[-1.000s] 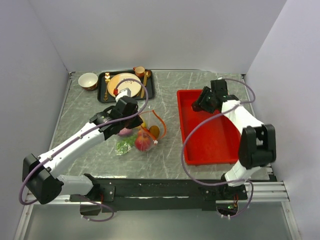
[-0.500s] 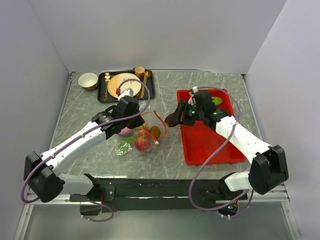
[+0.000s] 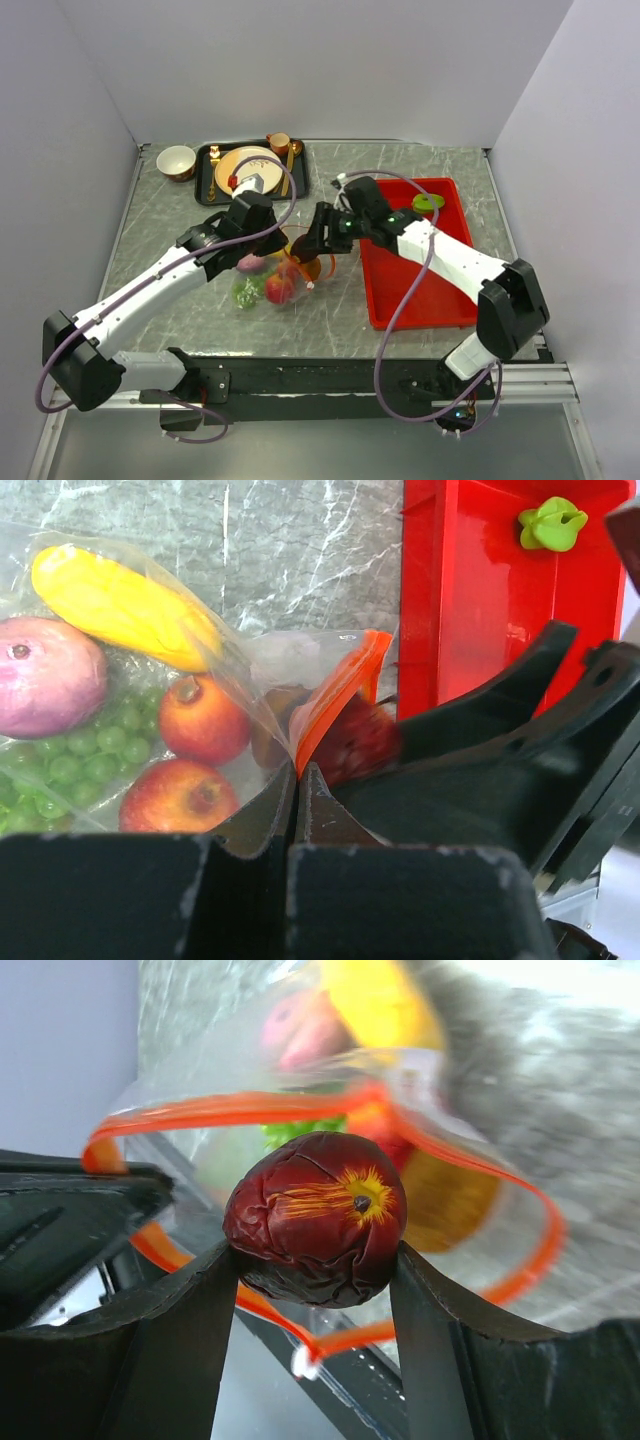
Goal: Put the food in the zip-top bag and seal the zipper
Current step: Place the fake fruit in the zipper food storage bag.
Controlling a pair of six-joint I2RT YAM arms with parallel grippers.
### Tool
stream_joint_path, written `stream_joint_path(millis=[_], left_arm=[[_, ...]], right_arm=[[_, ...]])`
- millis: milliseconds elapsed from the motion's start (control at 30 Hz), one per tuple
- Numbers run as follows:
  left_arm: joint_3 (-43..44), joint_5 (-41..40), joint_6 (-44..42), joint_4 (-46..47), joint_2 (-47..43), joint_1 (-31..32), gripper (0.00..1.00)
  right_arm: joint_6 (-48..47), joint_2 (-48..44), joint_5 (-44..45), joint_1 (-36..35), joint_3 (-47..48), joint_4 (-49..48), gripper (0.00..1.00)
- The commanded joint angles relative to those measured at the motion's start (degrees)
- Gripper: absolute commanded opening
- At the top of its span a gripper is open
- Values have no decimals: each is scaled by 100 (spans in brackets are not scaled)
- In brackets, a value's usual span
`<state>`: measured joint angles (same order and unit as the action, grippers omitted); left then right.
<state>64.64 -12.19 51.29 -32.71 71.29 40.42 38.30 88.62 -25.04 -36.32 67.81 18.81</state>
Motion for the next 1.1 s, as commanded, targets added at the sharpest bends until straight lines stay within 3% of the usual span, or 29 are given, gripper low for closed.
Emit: stream_joint_path(millis=[0,100,233,333,367,500,633,900,967,1067], left_arm=[[128,-47,-128,124,-176,-17,1],[101,-82,-93,107,-220,-17,1],[75,-187,-22,72,-334,-17,1],[14,-337,48,98,-483,-17,1],[-39,-372,74,115,-510,-17,1],[-101,-513,118,107,-668,-17,1],[-127,-574,145,19,-695,-17,1],[-127,-495,145,45,-616,-35,1],[-136,-434,153,80,-581,-26,1],[-127,-355,171,107,-519,-35,1]], right_arm=[[-209,243,-124,-270,522,79,41],[-375,436,-107,-384,724,298,46],[-596,437,-107,-481,839,422,77],[-614,279,-45,-482,778,334,96],[-622,253,16,-482,786,369,98],[-780,-28,656,-447,953,816,100],[-798,-546,1878,-149,831,1134,100],[-544,-978,2808,2055,162,1642,100],[-272,-751,3468,2277,241,2011,100],[-87,-478,3602,2769,215,2241,100]])
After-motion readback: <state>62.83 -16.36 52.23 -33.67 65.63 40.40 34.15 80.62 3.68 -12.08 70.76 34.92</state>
